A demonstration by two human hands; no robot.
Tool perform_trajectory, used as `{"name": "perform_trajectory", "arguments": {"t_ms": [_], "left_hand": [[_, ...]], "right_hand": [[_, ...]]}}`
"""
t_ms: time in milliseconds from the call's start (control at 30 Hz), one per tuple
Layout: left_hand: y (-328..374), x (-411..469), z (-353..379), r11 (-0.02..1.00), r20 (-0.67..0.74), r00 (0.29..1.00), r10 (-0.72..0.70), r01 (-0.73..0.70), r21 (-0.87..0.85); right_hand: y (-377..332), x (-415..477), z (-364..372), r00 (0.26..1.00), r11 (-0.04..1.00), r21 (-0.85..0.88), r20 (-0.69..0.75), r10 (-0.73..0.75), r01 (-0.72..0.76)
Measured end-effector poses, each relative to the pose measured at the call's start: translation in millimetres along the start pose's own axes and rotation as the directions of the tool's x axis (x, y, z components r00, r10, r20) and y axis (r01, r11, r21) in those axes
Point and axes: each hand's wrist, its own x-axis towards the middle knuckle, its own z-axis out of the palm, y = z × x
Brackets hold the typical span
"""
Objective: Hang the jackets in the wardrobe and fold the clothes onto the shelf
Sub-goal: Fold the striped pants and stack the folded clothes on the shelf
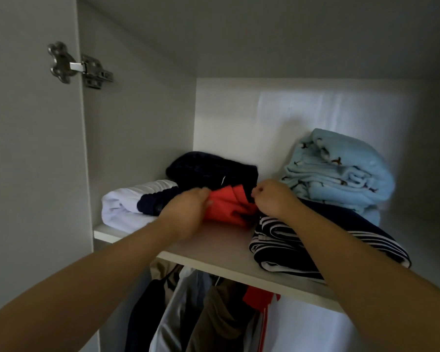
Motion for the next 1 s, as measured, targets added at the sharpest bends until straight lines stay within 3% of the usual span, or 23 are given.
{"name": "perform_trajectory", "arguments": {"t_ms": [100, 167, 200, 267, 333, 433, 500, 567, 733, 800, 867, 1000], "left_hand": [[4, 25, -28, 0.982, -0.216, 0.97, -0.112, 0.076, -0.171], [6, 36, -44, 0.98, -0.303, 0.943, -0.139, 0.087, -0.177], [7, 40, -51, 0.981, -0.34, 0.929, -0.145, 0.089, -0.173], [7, 42, -61, 0.979, -0.412, 0.895, -0.171, 0.107, -0.176], [6, 40, -69, 0.978, -0.484, 0.857, -0.178, 0.099, -0.186], [3, 34, -80, 0.987, -0.513, 0.85, -0.118, 0.046, -0.151], [-2, 32, -86, 0.99, -0.523, 0.845, -0.11, 0.046, -0.135], [-8, 30, -93, 0.991, -0.515, 0.851, -0.098, 0.037, -0.127], [-22, 19, -111, 0.981, -0.345, 0.919, 0.191, -0.185, 0.051], [-29, 15, -117, 0.954, -0.274, 0.914, 0.3, -0.285, 0.092], [-38, 12, -121, 0.921, -0.21, 0.899, 0.383, -0.353, 0.166], [-62, 5, -125, 0.854, -0.136, 0.879, 0.457, -0.391, 0.344]], "right_hand": [[-5, 3, -9, 0.993, 0.998, 0.039, -0.109, 0.053, -0.05], [-12, 3, -15, 0.994, 0.991, 0.085, -0.031, 0.106, -0.103], [-17, 2, -16, 0.98, 0.954, 0.227, 0.069, 0.185, -0.196], [-22, -1, -17, 0.875, 0.695, 0.552, 0.414, 0.252, -0.461], [-24, -2, -18, 0.767, 0.417, 0.67, 0.631, 0.118, -0.615], [-28, 4, -17, 0.694, 0.138, 0.69, 0.72, -0.028, -0.71], [-37, 11, -12, 0.704, -0.043, 0.703, 0.708, -0.05, -0.71], [-47, 17, -7, 0.761, -0.167, 0.749, 0.649, -0.016, -0.642], [-59, 34, -4, 0.818, -0.215, 0.804, 0.574, 0.04, -0.554], [-62, 40, -3, 0.825, -0.154, 0.818, 0.564, 0.028, -0.554], [-70, 46, 2, 0.843, -0.019, 0.845, 0.534, 0.062, -0.534], [-91, 66, 18, 0.886, 0.113, 0.881, 0.446, 0.129, -0.46]]}}
